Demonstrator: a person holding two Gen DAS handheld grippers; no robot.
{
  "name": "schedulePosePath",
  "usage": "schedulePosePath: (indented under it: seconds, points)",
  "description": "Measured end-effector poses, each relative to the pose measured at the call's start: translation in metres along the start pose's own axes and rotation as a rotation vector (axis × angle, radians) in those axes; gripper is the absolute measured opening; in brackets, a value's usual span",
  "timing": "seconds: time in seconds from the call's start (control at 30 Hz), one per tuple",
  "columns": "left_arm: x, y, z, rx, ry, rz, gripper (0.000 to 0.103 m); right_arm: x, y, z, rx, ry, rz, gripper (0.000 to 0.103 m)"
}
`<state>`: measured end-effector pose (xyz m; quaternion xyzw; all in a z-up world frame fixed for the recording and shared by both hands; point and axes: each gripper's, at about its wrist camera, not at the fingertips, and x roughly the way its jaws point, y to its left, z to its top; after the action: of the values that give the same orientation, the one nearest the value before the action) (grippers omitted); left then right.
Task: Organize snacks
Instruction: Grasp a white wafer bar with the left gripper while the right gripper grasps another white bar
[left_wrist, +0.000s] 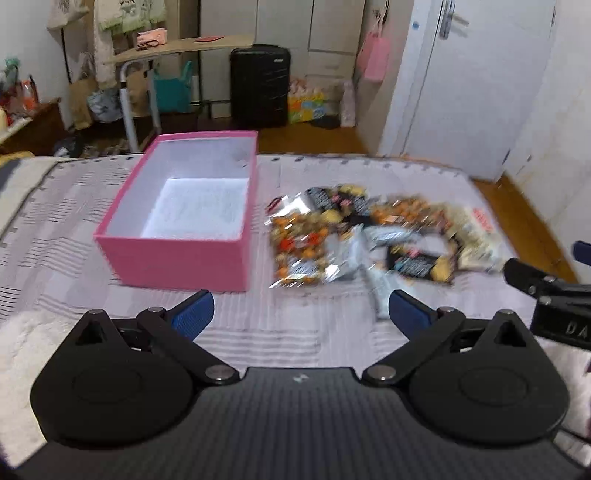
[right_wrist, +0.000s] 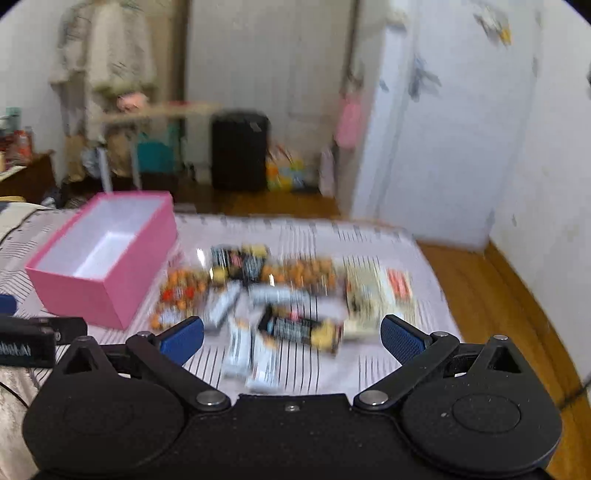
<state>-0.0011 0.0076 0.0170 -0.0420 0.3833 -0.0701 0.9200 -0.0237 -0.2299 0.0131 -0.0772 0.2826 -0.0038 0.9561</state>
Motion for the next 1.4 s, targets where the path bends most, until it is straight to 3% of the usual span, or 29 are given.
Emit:
schedulePosePath:
  seconds: [0.1, 0.17, 0.3, 0.37, 0.43, 0.5, 0.77, 0.87, 0.9, 1.0, 1.07, 1.2, 1.33, 1.4]
  points:
    - [0.015, -0.012, 0.015, 0.034, -0.006, -0.007, 0.103, 0.014, -0.012, 0.012, -0.033, -0.048, 0.020, 0.102]
    - [0.031, -0.023, 0.025, 0.071, 0.000, -0.003, 0.101, 0.032, -0.023, 0.021, 0.000, -0.024, 0.079, 0.101]
    - [0.074, -0.043, 0.047, 0.109, 0.107, -0.040, 0.099, 0.088, -0.057, 0.037, 0.198, 0.172, 0.262, 0.087]
    - [0.092, -0.049, 0.051, 0.105, 0.141, -0.069, 0.086, 0.123, -0.074, 0.034, 0.329, 0.307, 0.351, 0.084]
    - [0.110, -0.058, 0.050, 0.124, 0.165, -0.094, 0.084, 0.158, -0.084, 0.021, 0.454, 0.443, 0.424, 0.075]
    - [0.128, -0.065, 0.046, 0.142, 0.175, -0.104, 0.082, 0.176, -0.082, 0.008, 0.513, 0.513, 0.473, 0.071]
    - [0.184, -0.081, 0.015, 0.225, 0.187, -0.078, 0.079, 0.225, -0.056, -0.032, 0.412, 0.555, 0.410, 0.066]
    - [0.200, -0.076, 0.004, 0.192, 0.203, -0.115, 0.079, 0.234, -0.055, -0.043, 0.401, 0.578, 0.408, 0.058]
    - [0.205, -0.073, 0.002, 0.173, 0.214, -0.135, 0.078, 0.234, -0.056, -0.045, 0.409, 0.578, 0.406, 0.050]
    - [0.222, -0.062, -0.004, 0.058, 0.283, -0.226, 0.075, 0.229, -0.065, -0.042, 0.429, 0.525, 0.426, 0.048]
    - [0.227, -0.062, -0.009, 0.044, 0.272, -0.237, 0.068, 0.225, -0.068, -0.040, 0.423, 0.519, 0.432, 0.048]
    - [0.233, -0.064, -0.019, 0.067, 0.251, -0.266, 0.054, 0.234, -0.069, -0.053, 0.439, 0.617, 0.457, 0.048]
    - [0.233, -0.072, -0.023, 0.098, 0.257, -0.293, 0.037, 0.243, -0.077, -0.058, 0.499, 0.651, 0.477, 0.048]
    - [0.233, -0.074, -0.022, 0.105, 0.255, -0.312, 0.035, 0.246, -0.077, -0.060, 0.511, 0.667, 0.497, 0.048]
